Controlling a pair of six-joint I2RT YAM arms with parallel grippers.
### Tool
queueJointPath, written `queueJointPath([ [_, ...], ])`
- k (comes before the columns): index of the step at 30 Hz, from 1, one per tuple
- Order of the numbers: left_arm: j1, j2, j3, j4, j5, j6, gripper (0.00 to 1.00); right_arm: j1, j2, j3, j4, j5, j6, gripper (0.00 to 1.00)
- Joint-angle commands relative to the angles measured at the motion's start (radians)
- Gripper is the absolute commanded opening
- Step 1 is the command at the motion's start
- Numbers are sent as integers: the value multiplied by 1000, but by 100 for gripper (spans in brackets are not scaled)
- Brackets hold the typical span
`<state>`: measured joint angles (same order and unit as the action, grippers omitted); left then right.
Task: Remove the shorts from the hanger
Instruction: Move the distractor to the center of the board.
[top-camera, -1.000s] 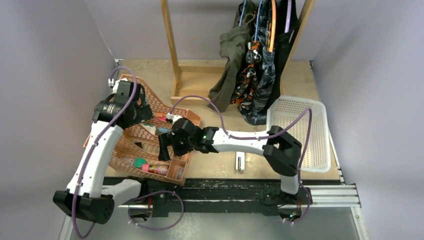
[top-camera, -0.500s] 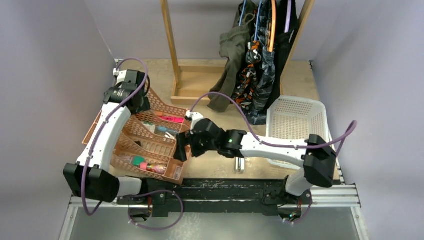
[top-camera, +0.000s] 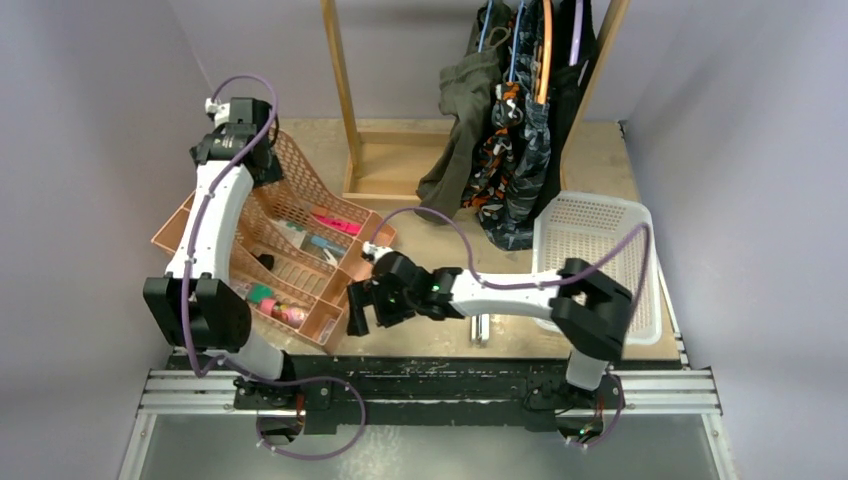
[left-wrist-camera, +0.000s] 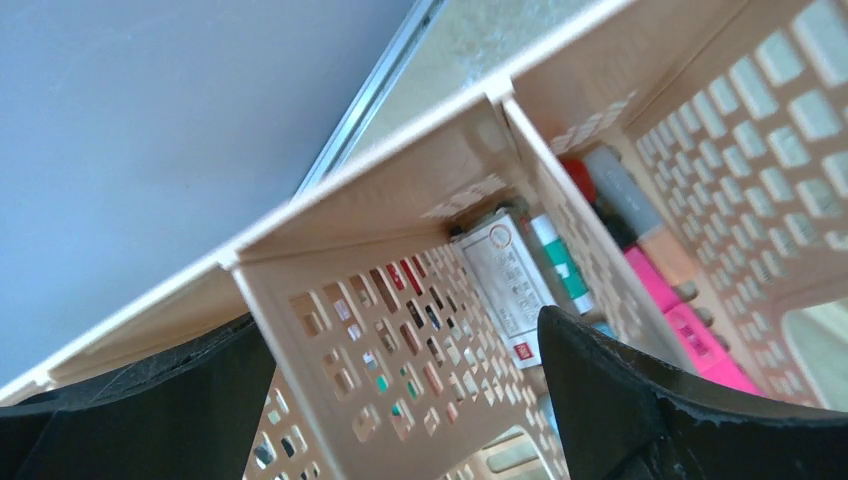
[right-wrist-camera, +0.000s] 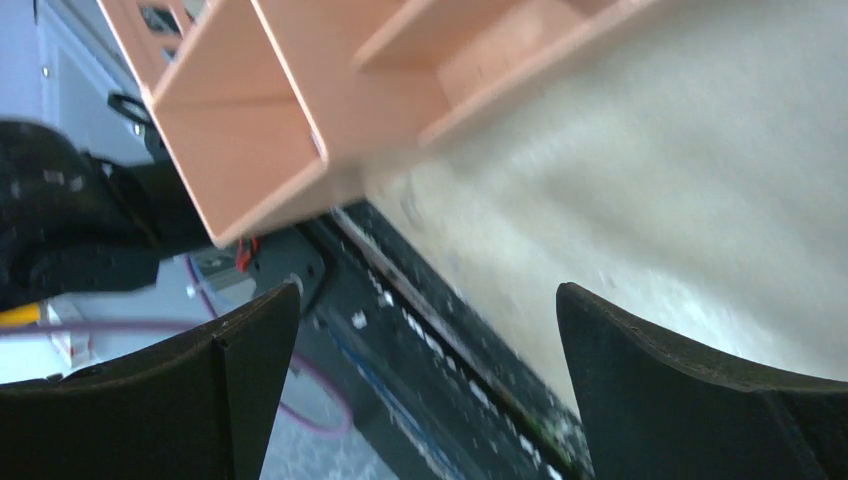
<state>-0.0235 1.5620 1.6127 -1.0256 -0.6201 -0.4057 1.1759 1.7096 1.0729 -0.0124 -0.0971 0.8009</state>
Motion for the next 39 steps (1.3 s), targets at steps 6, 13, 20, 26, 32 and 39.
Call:
queueJointPath([
  [6, 23, -178, 113, -62, 230, -14, 100, 46, 223, 295, -50, 28, -143, 99],
  [13, 24, -399, -4, -118, 206, -67, 100, 65, 352, 467, -119, -1, -210, 99],
  [20, 23, -550, -141, -77, 251, -126, 100, 62, 406, 655, -230, 89, -258, 100],
  [26, 23, -537, -180, -17, 606, -88, 99, 62, 90, 341, -213, 402, -59, 100],
  [32, -8, -522, -282, 123, 830, -117, 98, 62, -254, 44, -403, 658, 262, 100],
  [39, -238, -448, -299, 217, 766, -204, 98, 62, -495, -49, -531, 776, 392, 100],
])
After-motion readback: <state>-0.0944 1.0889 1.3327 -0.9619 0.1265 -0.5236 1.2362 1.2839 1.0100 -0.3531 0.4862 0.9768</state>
